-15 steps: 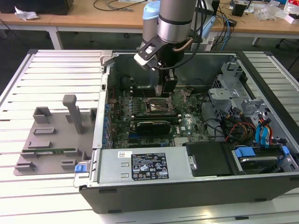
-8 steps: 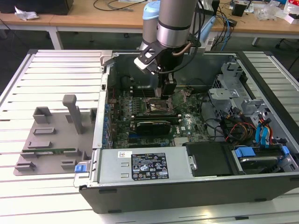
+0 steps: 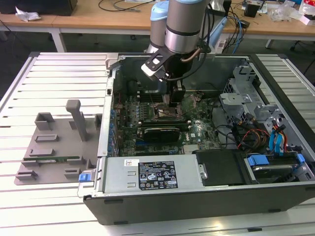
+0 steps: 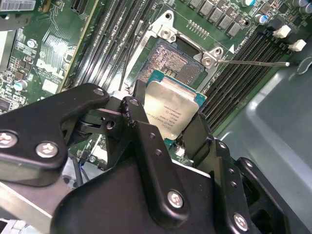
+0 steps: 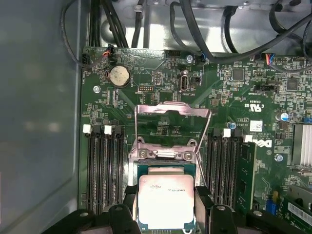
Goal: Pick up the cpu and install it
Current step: 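Place the cpu into insertion slot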
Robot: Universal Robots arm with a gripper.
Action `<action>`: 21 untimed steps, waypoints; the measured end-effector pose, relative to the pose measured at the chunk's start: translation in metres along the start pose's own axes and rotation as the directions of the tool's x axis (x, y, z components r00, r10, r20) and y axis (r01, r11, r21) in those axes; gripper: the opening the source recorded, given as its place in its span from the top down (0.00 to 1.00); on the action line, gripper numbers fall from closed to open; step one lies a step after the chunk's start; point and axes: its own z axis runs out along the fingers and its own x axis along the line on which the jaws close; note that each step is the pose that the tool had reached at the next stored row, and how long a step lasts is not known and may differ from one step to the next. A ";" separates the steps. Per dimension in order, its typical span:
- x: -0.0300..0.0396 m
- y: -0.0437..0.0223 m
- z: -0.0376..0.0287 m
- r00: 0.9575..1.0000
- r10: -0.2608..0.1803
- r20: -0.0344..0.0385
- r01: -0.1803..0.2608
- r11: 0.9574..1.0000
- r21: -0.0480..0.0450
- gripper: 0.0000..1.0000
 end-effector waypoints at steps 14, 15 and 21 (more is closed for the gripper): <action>0.0004 -0.0092 0.0194 0.999 0.039 0.023 -0.039 0.999 0.001 0.45; 0.0004 -0.0095 0.0214 0.999 0.039 0.023 -0.039 0.999 0.001 0.45; 0.0004 -0.0097 0.0370 0.999 0.040 0.023 -0.040 0.999 0.001 0.45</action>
